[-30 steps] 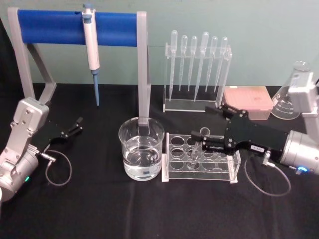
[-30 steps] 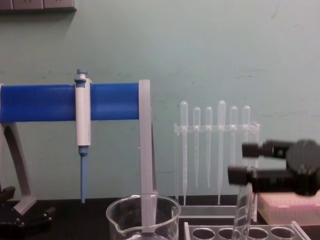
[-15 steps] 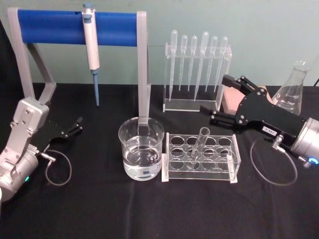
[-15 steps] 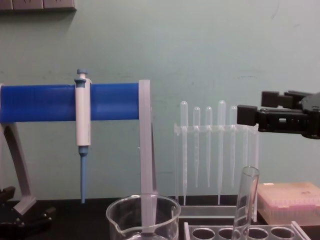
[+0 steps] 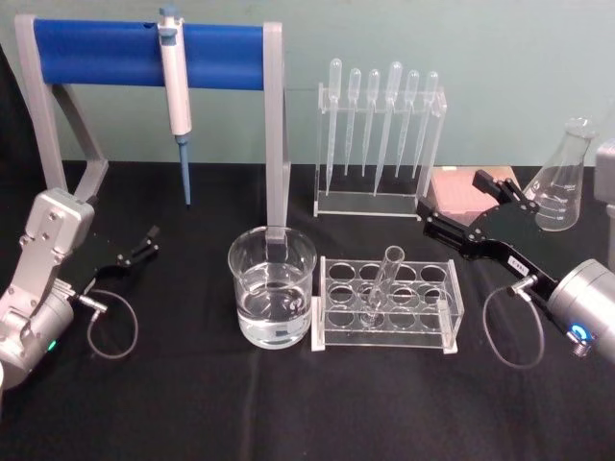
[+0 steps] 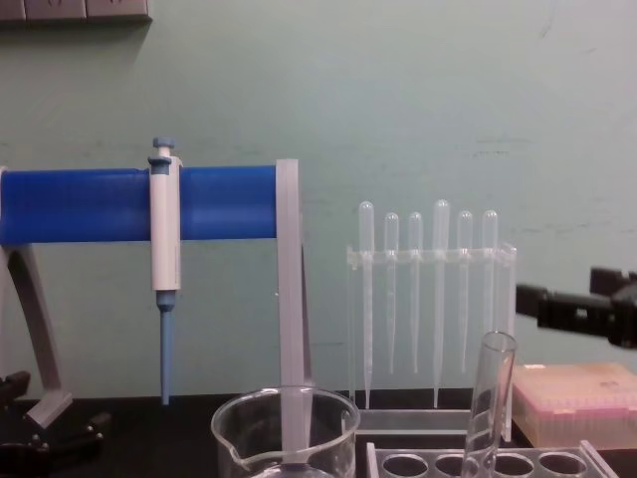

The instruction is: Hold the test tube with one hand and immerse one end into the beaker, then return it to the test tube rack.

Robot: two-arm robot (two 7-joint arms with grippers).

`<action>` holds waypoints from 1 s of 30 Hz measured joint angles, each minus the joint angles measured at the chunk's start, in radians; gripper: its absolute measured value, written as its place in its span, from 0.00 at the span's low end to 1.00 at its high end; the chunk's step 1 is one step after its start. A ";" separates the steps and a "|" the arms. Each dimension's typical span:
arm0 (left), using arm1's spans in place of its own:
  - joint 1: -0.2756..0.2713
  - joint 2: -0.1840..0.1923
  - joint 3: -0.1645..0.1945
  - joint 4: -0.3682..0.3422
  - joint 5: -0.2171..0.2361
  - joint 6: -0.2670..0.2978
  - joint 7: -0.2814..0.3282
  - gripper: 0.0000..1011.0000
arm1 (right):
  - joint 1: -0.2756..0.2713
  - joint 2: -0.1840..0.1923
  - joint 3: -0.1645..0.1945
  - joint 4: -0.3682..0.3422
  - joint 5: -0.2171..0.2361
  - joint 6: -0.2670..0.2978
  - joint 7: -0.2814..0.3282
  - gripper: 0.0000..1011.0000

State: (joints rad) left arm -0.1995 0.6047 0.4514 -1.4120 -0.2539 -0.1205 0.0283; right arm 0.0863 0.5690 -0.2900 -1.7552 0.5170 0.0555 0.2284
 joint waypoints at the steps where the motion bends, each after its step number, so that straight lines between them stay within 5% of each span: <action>1: 0.000 0.000 0.000 0.000 0.000 0.000 0.000 0.99 | -0.002 -0.010 -0.001 0.009 -0.015 0.002 -0.017 0.99; 13: 0.000 0.000 0.000 0.000 0.000 0.000 0.000 0.99 | 0.003 -0.062 -0.023 0.078 -0.108 0.019 -0.061 0.99; 30: 0.000 0.000 0.000 0.000 0.000 0.000 0.000 0.99 | 0.003 -0.070 -0.019 0.089 -0.111 0.015 -0.046 0.99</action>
State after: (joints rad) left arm -0.1995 0.6047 0.4514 -1.4120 -0.2539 -0.1205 0.0283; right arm 0.0888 0.4991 -0.3092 -1.6657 0.4056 0.0708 0.1826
